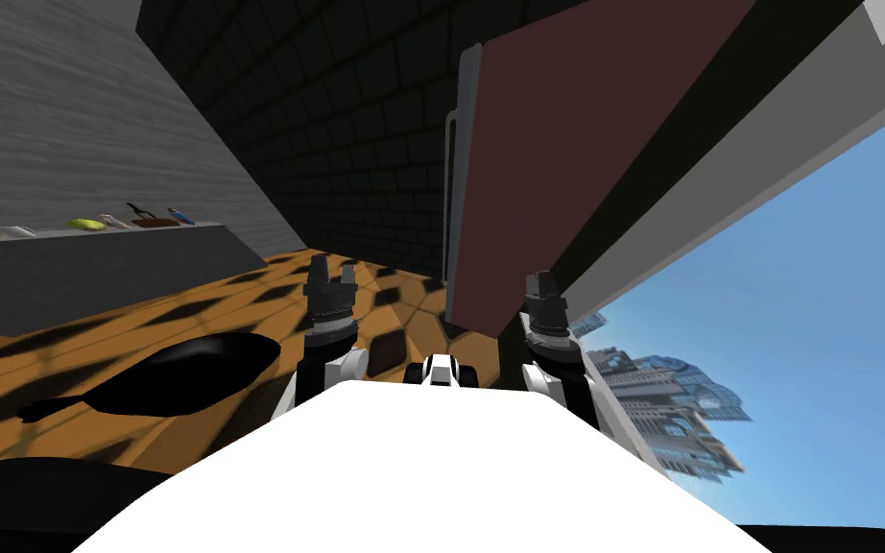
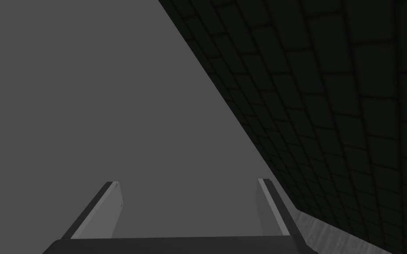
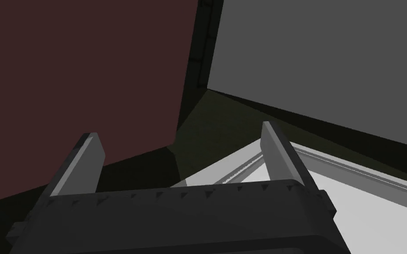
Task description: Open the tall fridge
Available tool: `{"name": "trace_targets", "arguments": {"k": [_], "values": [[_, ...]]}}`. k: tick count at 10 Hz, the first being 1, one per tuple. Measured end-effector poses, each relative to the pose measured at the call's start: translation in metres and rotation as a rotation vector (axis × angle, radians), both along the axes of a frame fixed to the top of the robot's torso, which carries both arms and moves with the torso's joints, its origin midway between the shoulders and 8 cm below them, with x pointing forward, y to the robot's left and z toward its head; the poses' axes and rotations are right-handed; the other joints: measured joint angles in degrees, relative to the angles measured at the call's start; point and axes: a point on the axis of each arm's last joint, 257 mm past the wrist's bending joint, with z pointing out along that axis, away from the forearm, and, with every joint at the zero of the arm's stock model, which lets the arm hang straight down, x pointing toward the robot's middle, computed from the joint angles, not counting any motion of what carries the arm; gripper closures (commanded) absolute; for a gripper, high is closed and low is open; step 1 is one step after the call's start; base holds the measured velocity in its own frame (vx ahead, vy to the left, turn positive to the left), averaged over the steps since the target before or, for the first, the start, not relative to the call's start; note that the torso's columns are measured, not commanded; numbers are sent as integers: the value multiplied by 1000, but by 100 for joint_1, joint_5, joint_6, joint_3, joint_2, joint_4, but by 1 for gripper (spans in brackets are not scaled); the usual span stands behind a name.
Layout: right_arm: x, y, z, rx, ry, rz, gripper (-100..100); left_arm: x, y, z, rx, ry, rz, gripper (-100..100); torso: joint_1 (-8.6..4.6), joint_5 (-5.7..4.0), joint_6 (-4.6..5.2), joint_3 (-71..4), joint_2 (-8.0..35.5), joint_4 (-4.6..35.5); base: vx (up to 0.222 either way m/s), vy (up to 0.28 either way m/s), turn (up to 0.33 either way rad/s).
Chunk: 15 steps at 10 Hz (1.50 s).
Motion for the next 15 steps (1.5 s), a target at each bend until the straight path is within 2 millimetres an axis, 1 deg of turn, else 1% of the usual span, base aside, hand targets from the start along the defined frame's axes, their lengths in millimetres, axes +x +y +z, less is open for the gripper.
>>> {"name": "trace_targets", "arguments": {"k": [1,3,4,8,11,12,13,14,15], "values": [[4,-7,-11,-59,37,-33,-100,0,0,0,0,0,0,0,-7,-1,0,3,6,2,130,91,-40],[8,-14,-22,-146,82,-67,-100,0,0,0,0,0,0,0,-19,-5,1,23,36,12,151,94,-118],[10,-23,-33,-211,120,-102,-100,0,0,0,0,0,0,0,-14,-4,2,14,20,7,128,87,-77],[18,-40,-61,-398,208,-182,-100,0,0,0,0,0,0,0,-6,-2,1,9,13,5,123,100,-95],[22,-59,-76,-529,262,-241,-100,0,0,0,0,0,0,0,-19,-4,-2,14,25,7,126,92,-109],[24,-71,-83,-588,286,-270,-100,0,0,0,0,0,0,0,-20,-6,1,13,20,7,126,80,-65],[24,-77,-86,-628,300,-284,-100,0,0,0,0,0,0,0,-14,-4,-2,13,21,6,145,139,-137],[23,-87,-91,-690,322,-312,-100,0,0,0,0,0,0,0,7,2,2,10,15,5,124,122,-84],[23,-92,-94,-731,334,-327,-100,0,0,0,0,0,0,0,-3,1,-3,12,21,6,123,138,-99]]}}
